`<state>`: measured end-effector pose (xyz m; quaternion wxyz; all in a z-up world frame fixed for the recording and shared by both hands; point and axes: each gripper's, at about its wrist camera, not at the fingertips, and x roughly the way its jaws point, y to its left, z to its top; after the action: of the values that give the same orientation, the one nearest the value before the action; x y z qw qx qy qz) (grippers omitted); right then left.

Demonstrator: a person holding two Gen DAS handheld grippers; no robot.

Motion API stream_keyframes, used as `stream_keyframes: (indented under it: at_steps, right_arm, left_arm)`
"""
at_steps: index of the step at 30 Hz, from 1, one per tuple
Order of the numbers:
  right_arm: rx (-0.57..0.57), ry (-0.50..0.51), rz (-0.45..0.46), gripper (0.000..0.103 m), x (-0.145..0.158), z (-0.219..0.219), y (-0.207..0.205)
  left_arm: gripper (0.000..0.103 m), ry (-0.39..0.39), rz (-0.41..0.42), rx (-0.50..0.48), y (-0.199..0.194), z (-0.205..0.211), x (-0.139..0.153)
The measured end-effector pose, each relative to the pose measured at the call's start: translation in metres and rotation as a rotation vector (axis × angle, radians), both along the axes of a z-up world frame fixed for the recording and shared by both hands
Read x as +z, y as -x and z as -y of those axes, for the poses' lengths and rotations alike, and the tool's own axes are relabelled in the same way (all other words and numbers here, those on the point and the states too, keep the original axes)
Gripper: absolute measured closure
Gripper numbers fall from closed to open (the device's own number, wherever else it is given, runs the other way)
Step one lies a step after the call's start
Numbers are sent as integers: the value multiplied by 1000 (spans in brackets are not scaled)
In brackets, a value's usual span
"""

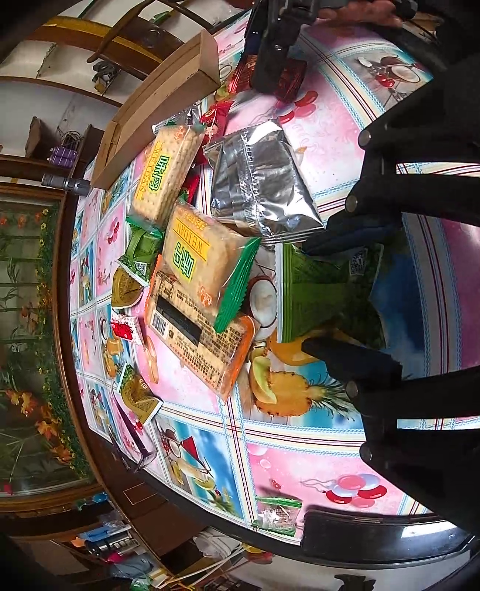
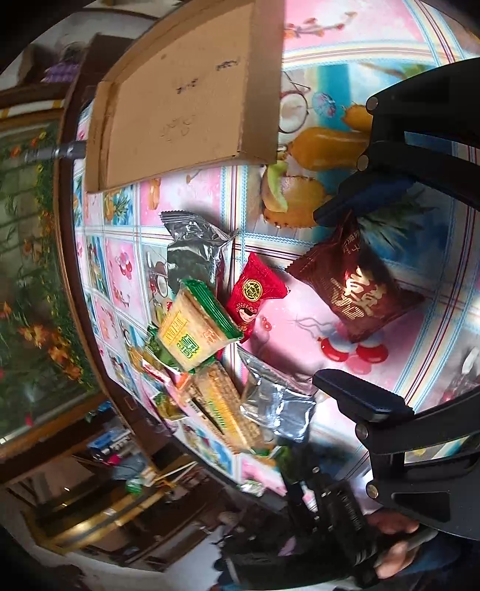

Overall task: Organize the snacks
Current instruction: 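Close the right tool on the dark red snack bag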

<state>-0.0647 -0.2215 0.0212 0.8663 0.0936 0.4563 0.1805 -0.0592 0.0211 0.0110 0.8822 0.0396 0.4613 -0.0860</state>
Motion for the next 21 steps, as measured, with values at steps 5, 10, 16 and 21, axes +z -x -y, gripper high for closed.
stream_keyframes:
  at_steps: [5, 10, 16, 21]
  right_arm:
    - [5, 42, -8, 52, 1, -2, 1]
    - [43, 68, 24, 61, 8, -6, 7]
    - [36, 34, 48, 64, 16, 0, 9]
    - [41, -7, 65, 64, 22, 3, 9]
  left_arm:
    - [58, -8, 3, 1, 0, 0, 0]
    - [66, -1, 8, -2, 1, 0, 2]
    - [73, 78, 5, 5, 3, -7, 6]
    - [73, 65, 19, 11, 4, -3, 10]
